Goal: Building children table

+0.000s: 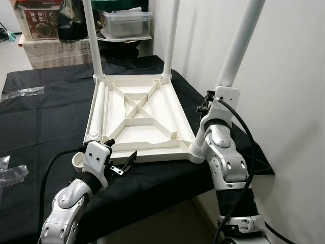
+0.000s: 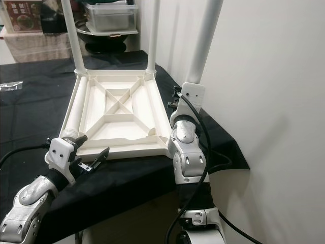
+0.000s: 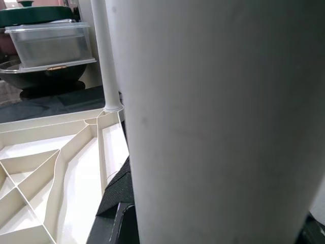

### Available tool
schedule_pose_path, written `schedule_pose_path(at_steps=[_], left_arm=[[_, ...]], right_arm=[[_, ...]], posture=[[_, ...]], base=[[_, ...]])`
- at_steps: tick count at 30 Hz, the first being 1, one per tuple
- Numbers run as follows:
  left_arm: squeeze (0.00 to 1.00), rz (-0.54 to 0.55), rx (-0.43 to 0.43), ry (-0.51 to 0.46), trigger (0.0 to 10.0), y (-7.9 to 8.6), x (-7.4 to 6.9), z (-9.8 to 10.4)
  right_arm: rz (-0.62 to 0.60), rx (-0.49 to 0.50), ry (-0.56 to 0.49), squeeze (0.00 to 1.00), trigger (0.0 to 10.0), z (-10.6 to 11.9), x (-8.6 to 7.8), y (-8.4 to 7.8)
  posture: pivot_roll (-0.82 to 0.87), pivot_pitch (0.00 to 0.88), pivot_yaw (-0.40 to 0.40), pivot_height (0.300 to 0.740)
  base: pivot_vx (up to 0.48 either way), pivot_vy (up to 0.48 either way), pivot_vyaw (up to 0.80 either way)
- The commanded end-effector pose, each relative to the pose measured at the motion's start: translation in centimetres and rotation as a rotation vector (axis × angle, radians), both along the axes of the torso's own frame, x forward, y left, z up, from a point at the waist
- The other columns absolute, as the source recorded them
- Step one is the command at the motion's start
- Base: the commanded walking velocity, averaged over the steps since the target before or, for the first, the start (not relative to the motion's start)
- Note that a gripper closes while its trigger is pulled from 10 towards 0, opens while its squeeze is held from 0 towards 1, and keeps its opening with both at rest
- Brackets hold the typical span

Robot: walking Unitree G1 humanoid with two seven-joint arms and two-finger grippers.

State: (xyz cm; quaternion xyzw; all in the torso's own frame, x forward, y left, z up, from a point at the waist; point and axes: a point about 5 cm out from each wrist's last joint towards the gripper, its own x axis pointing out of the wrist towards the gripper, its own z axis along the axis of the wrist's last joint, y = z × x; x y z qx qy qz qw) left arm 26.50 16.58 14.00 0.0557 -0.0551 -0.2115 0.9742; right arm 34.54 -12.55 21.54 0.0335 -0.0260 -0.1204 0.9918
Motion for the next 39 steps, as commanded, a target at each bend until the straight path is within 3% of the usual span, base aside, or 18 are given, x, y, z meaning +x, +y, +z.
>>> schedule_pose_path(at_steps=[1,14,15,17,18,19,20,21,22,23,24,39], left_arm=[[0.0,-0.009,-0.004,0.0,10.0,-0.2,0.1,-0.2],[0.0,-0.015,-0.001,-0.002,10.0,-0.3,0.2,-0.2],[0.0,-0.015,-0.001,-0.002,10.0,-0.3,0.2,-0.2],[0.0,-0.015,0.0,-0.002,10.0,-0.3,0.2,-0.2],[0.0,-0.015,0.0,-0.002,10.0,-0.3,0.2,-0.2],[0.0,-0.015,0.0,-0.001,10.0,-0.3,0.2,-0.2],[0.0,-0.015,0.0,-0.001,10.0,-0.3,0.2,-0.2],[0.0,-0.015,0.001,-0.001,10.0,-0.3,0.2,-0.2],[0.0,-0.016,0.001,-0.001,10.0,-0.3,0.2,-0.2],[0.0,-0.016,0.001,-0.001,10.0,-0.3,0.2,-0.2],[0.0,-0.017,0.001,-0.001,10.0,-0.3,0.2,-0.2],[0.0,-0.022,-0.001,0.0,10.0,-0.4,0.2,-0.3]], right_arm=[[-0.008,0.003,0.08,0.0,10.0,-1.4,-0.1,-0.2],[-0.002,-0.004,0.037,0.0,10.0,-0.5,-0.3,-0.1],[0.001,-0.005,0.033,0.04,10.0,-0.4,-0.3,0.0],[0.006,-0.006,0.017,0.24,10.0,-0.1,-0.3,0.1],[0.006,-0.006,0.017,0.24,10.0,-0.1,-0.3,0.1],[0.007,-0.007,0.011,0.41,10.0,0.0,-0.3,0.1],[0.007,-0.008,0.008,0.41,10.0,0.0,-0.3,0.1],[0.007,-0.008,0.005,0.78,10.0,0.1,-0.3,0.1],[0.006,-0.009,0.002,0.86,10.0,0.2,-0.4,0.1],[0.006,-0.009,0.002,0.86,10.0,0.2,-0.4,0.1],[0.005,-0.011,-0.005,1.0,10.0,0.3,-0.4,0.1],[0.025,-0.013,-0.094,1.0,10.0,2.2,-0.9,0.0]], posture=[[0.01,0.0,-0.077,0.74],[0.02,0.0,-0.076,0.74],[0.02,0.0,-0.078,0.74],[0.02,0.0,-0.077,0.74],[0.02,0.0,-0.077,0.74],[0.02,0.0,-0.077,0.74],[0.02,0.0,-0.077,0.74],[0.02,0.0,-0.077,0.74],[0.02,0.0,-0.077,0.74],[0.02,0.0,-0.077,0.74],[0.02,0.0,-0.076,0.74],[0.01,0.0,-0.074,0.74]], base=[[0.0,0.0,0.0],[0.0,0.0,0.0],[0.0,0.0,0.0],[0.0,0.0,0.0],[0.0,0.0,0.0],[0.0,0.0,0.0],[0.0,0.0,0.0],[0.0,0.0,0.0],[0.0,0.0,0.0],[0.0,0.0,0.0],[0.0,0.0,0.0],[0.0,0.0,0.0]])
